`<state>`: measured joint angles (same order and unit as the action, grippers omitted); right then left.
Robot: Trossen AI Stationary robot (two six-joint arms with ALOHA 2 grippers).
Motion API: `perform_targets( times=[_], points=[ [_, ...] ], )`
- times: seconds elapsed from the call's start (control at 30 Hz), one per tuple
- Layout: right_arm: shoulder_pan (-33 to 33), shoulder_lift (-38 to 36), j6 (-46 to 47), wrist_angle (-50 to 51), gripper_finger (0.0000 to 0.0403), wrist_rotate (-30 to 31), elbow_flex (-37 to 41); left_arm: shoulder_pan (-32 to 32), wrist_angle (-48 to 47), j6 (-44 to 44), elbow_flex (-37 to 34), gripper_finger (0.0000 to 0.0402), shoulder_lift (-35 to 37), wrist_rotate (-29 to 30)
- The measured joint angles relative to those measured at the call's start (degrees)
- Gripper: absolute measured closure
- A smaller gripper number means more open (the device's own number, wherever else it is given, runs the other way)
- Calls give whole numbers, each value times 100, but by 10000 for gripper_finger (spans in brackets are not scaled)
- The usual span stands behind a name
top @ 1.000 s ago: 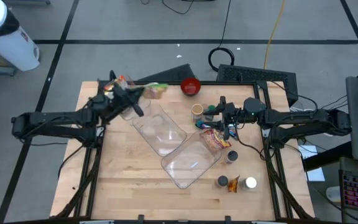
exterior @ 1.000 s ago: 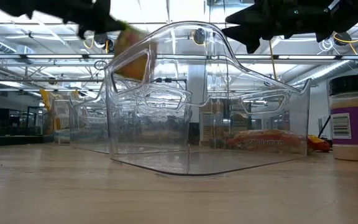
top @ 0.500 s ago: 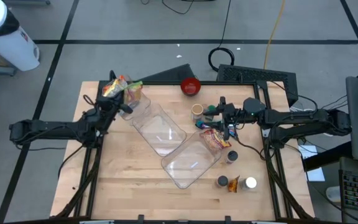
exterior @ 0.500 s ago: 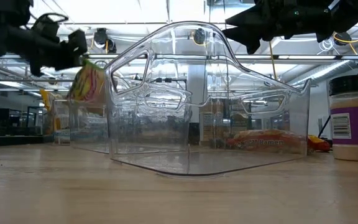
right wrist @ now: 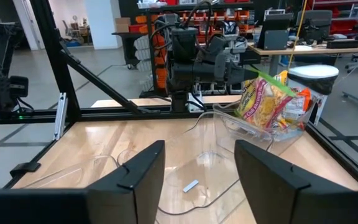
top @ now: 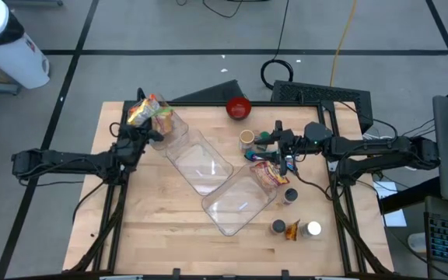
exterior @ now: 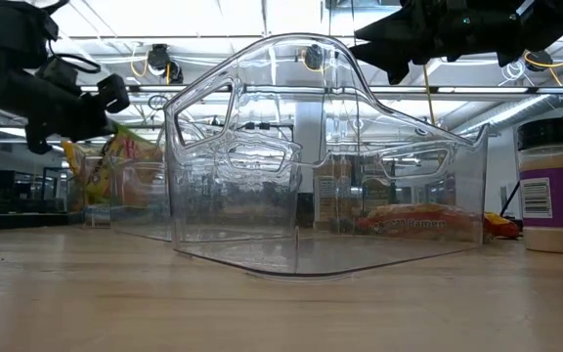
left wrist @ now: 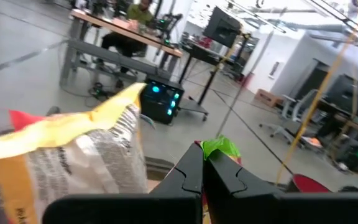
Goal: Pick & Place Food Item
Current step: Put the green noodle pack into the top transparent bin
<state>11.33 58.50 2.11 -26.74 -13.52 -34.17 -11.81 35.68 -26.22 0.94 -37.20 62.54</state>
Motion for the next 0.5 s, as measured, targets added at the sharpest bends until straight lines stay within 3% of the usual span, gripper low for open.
perform_targets(
  times=[0.27, 0.5],
  points=[
    [-1, 0, 19, 5, 222, -2, 0, 0, -262, 55, 1, 400, -29, 801],
    [-2, 0, 20, 8, 223, -2, 0, -4, -460, 40, 1, 399, -29, 1100]
  ],
)
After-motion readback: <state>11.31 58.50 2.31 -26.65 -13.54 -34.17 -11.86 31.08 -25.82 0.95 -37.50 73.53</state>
